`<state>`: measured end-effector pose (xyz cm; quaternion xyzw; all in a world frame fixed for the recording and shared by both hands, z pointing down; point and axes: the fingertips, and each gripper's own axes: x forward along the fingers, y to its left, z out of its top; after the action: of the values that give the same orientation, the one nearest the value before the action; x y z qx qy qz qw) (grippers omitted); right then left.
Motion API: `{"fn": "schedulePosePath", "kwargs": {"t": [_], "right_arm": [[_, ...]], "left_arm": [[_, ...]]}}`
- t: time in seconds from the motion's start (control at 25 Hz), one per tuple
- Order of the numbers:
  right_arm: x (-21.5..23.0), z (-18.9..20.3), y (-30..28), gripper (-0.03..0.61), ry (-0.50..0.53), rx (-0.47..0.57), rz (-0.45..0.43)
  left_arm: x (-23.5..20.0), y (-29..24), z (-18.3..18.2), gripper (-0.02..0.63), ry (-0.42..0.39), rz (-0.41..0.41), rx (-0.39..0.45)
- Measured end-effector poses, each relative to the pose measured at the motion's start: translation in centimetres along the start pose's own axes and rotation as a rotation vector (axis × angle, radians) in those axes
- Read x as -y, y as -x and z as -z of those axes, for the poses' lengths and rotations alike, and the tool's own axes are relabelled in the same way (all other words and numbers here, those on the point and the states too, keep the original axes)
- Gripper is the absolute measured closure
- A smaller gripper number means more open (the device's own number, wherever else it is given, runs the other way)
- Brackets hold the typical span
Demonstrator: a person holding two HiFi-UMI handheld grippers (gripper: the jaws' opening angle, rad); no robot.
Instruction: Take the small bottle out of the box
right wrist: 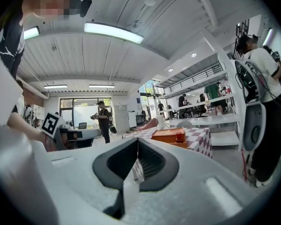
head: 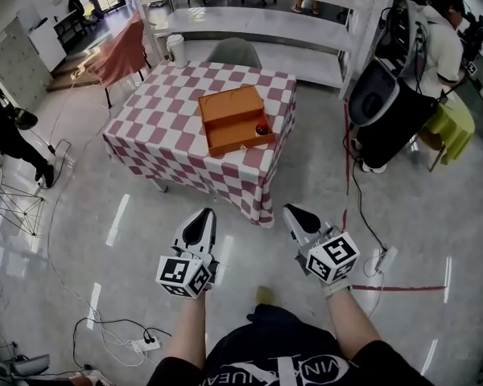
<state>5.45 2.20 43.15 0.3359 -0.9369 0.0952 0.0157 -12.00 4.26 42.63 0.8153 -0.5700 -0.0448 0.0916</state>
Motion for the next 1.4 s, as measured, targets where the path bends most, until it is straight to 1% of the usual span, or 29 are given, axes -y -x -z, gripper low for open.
{"fn": "schedulePosePath", "kwargs": {"t": [0.28, 0.44, 0.64, 0.92, 1.16, 1.4], "right_arm": [[2.6, -0.3, -2.3, 0.572, 0.006, -0.008, -0.032], [3.2, -0.4, -2.8, 0.572, -0.003, -0.007, -0.044], [4.5, -0.1, -3.5, 0.572, -0.021, -0.011, -0.039], [6.3, 0.1, -4.9, 0.572, -0.021, -0.028, -0.046], [8.4, 0.5, -7.0, 0.572, -0.024, -0.044, -0.044], [10.1, 0.8, -10.1, 0.572, -0.036, -0.058, -0.06]], "left_arm": [[-0.5, -3.3, 0.4, 0.589, 0.008, -0.016, 0.004], [-0.7, -4.2, 0.6, 0.589, 0.006, -0.02, -0.009], [-1.1, -5.5, 0.5, 0.589, -0.003, -0.021, -0.015], [-1.3, -8.0, 1.3, 0.589, 0.011, -0.004, -0.027], [-2.5, -11.0, 2.3, 0.589, 0.038, -0.005, -0.032], [-3.7, -14.1, 2.5, 0.589, 0.029, 0.012, -0.031]]}}
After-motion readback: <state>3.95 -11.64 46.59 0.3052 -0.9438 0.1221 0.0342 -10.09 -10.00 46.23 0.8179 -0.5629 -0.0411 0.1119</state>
